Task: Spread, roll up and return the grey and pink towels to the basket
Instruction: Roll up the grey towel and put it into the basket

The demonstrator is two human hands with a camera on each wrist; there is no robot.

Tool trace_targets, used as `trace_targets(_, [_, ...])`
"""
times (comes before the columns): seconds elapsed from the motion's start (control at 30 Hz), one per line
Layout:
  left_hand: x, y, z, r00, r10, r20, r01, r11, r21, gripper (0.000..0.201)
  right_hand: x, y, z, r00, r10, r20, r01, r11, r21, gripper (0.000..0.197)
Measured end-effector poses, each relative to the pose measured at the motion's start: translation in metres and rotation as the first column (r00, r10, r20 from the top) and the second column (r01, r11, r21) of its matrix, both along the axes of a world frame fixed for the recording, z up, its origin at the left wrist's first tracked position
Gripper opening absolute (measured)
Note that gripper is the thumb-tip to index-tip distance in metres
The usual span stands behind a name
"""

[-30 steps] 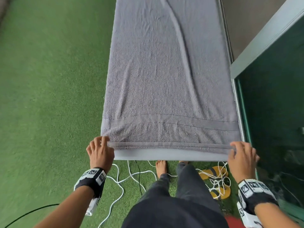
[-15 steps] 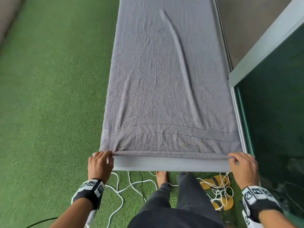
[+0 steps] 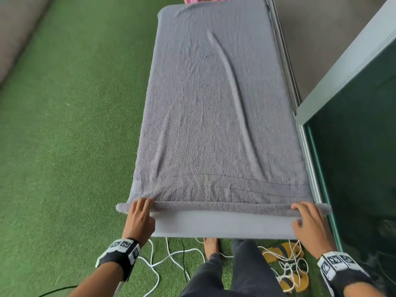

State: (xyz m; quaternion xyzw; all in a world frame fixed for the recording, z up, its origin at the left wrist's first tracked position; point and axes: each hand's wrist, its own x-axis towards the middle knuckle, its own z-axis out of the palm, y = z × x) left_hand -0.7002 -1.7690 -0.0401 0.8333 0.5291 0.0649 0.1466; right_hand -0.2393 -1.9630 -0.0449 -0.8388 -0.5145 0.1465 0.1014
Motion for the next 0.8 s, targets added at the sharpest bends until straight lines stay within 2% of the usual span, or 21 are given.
trace_targets(0.17, [-0.002, 0.011, 0.002, 0.994, 0.091, 0.065, -0.094, 0.995, 0.033, 0.03, 0.006, 0.006, -0.007, 0.994, -0.11, -0.023, 0.112, 0.987, 0.116, 0.035])
trace_targets(0.27, [-0.001, 0.018, 0.006, 0.995, 0.066, 0.069, -0.07, 0.996, 0.051, 0.036, 0.01, 0.012, -0.007, 0.991, -0.134, -0.028, 0.137, 0.976, 0.169, 0.034])
trace_targets(0.33, [-0.001, 0.017, 0.009, 0.998, 0.053, 0.03, -0.055, 0.997, 0.06, 0.033, 0.011, 0.014, -0.004, 0.989, -0.147, -0.019, 0.148, 0.977, 0.151, 0.03])
trace_targets(0.4, [0.001, 0.016, 0.016, 0.997, 0.07, -0.037, -0.069, 0.997, 0.032, 0.028, 0.01, 0.015, 0.0, 0.99, -0.137, 0.027, 0.132, 0.984, 0.122, 0.018])
trace_targets(0.5, [0.01, 0.024, 0.028, 0.982, 0.073, -0.172, -0.09, 0.992, -0.092, 0.032, 0.013, 0.019, 0.005, 0.995, -0.056, 0.087, 0.056, 0.998, 0.003, 0.029])
trace_targets(0.57, [0.014, 0.035, 0.028, 0.969, 0.067, -0.238, -0.104, 0.984, -0.145, 0.031, 0.015, 0.024, 0.008, 0.997, -0.046, 0.063, 0.05, 0.997, -0.061, 0.026])
trace_targets(0.63, [0.015, 0.045, 0.025, 0.961, 0.088, -0.261, -0.115, 0.989, -0.09, 0.023, 0.016, 0.029, 0.014, 0.993, -0.073, 0.09, 0.075, 0.997, -0.021, 0.013])
trace_targets(0.7, [0.015, 0.048, 0.021, 0.955, 0.143, -0.259, -0.156, 0.987, -0.03, 0.022, 0.015, 0.033, 0.018, 0.985, -0.102, 0.143, 0.099, 0.995, 0.024, 0.02])
trace_targets(0.8, [0.017, 0.04, 0.013, 0.992, 0.068, -0.107, -0.069, 0.998, -0.006, 0.03, 0.008, 0.028, 0.016, 0.997, -0.058, 0.043, 0.059, 0.998, -0.016, 0.026])
